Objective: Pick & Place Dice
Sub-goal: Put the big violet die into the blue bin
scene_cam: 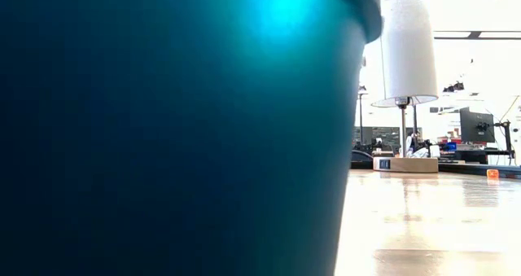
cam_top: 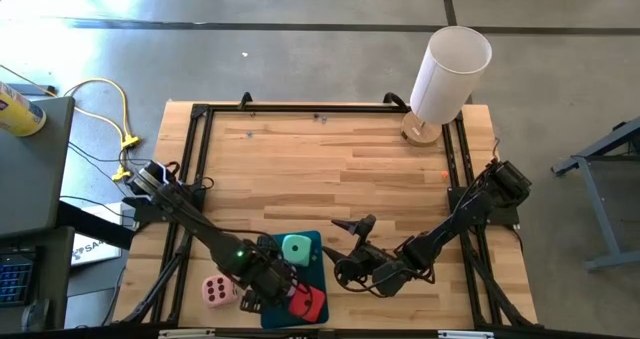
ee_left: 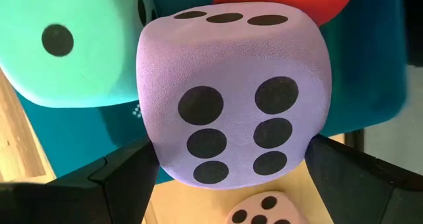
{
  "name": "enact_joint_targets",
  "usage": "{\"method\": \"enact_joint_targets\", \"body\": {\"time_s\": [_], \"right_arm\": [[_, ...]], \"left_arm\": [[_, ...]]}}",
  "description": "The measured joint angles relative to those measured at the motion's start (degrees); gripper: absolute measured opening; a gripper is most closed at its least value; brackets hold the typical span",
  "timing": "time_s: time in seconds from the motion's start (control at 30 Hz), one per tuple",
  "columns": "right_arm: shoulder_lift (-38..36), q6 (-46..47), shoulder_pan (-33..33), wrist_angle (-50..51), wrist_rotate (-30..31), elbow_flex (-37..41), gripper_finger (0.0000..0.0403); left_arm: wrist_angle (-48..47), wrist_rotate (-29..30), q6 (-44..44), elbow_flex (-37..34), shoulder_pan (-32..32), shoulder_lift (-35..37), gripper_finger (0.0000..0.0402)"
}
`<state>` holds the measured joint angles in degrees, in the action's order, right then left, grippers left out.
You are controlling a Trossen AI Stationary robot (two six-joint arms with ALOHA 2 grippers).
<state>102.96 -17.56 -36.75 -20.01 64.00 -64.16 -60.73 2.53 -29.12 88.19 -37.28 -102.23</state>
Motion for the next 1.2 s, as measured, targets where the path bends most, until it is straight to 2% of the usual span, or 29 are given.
{"method": "enact_joint_targets", "body": {"time_s": [0.33, 1.2], "right_arm": [[0.00, 0.00, -0.11, 0.04, -0.06, 0.00, 0.0366], [0.00, -0.02, 0.04, 0.11, -0.06, 0.00, 0.0366]], "left_arm": [[-0.30, -0.31, 0.04, -0.25, -0.02, -3.05, 0.0340], [0.14, -1.03, -2.58, -0.23, -0.02, -3.35, 0.0340]]}}
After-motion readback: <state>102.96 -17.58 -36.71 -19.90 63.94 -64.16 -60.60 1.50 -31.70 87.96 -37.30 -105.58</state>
